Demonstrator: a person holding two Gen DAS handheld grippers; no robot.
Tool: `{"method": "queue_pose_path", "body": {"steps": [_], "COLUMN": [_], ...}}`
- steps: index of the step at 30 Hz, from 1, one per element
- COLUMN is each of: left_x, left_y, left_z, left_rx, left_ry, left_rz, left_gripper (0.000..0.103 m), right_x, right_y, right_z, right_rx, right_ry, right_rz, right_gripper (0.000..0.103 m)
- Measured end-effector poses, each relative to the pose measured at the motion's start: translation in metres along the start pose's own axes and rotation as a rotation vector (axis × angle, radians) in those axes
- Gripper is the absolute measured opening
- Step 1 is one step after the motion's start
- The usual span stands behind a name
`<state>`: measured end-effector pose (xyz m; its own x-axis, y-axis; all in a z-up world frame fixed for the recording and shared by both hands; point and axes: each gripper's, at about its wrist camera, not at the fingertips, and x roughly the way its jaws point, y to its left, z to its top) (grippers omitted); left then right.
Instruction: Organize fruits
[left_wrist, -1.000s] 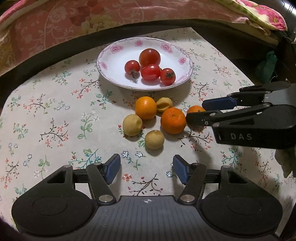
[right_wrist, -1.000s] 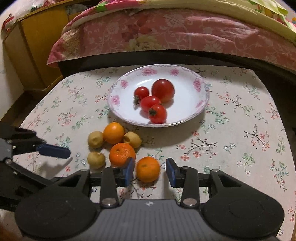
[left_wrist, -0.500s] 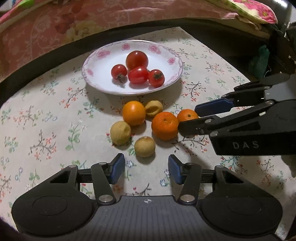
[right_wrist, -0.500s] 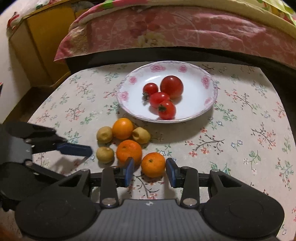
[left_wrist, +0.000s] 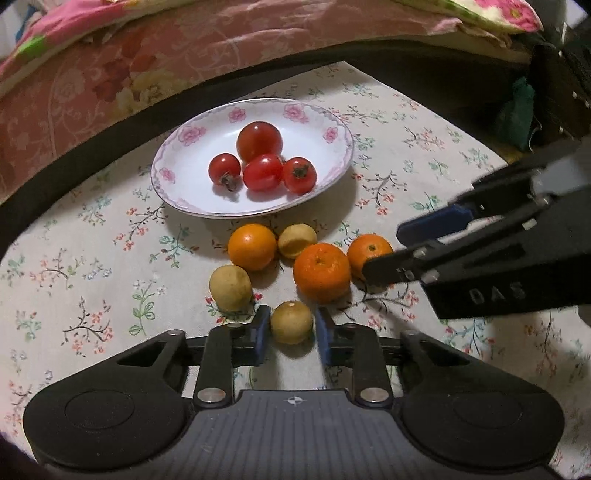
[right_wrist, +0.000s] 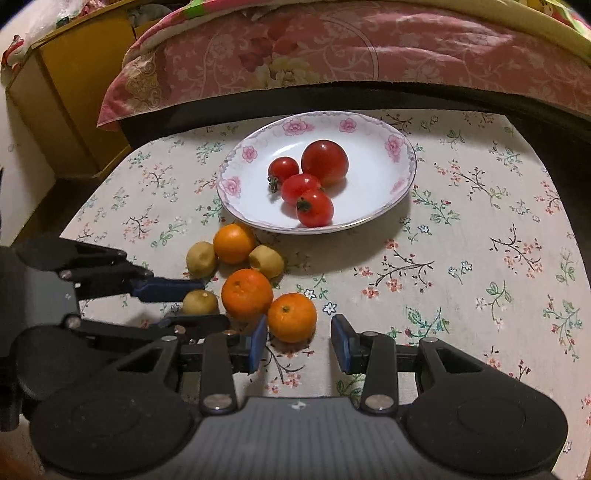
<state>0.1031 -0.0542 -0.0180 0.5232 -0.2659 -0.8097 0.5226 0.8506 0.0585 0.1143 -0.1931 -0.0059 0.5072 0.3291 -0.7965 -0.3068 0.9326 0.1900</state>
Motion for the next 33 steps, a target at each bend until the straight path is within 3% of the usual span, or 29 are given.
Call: {"method": "queue_pose_path", "body": {"steps": [10,17,24,28,33], "left_x": [-0.01,-0.008,-0.007,-0.006,-0.006], "left_y": [0.003,0.001,0.003,0.004,-0.001], "left_z": [-0.003,-0.007,-0.008,-0.007,-0.009], "left_rx": [-0.008,-0.008,-0.013,-0.015,0.005], "left_ry": [0.001,0.019,0.021,0.024,0.027], "left_rz": [-0.036,-0.053,-0.055,-0.038,-0.043], "left_gripper": [0.032,0.033,0.039,0.056,0.061], "right_x": [0.008,0.014,0.015,0.015,0.014], "right_y": [0.001,0.009,0.011,0.015,0.015], "right_z": [-0.003,-0.004,-0.003,-0.003,-0.002], "right_rx": [-0.015,-0.084,-0.111,-0.125,-0.128], "right_ry": [0.01,-0.022,-0.027,-0.02,-0.007], "right_rz": [0.033,0.002,-0.009,-0.03,-0.023], "right_gripper": [0.031,0.031,0.028,0.025,0.025]}}
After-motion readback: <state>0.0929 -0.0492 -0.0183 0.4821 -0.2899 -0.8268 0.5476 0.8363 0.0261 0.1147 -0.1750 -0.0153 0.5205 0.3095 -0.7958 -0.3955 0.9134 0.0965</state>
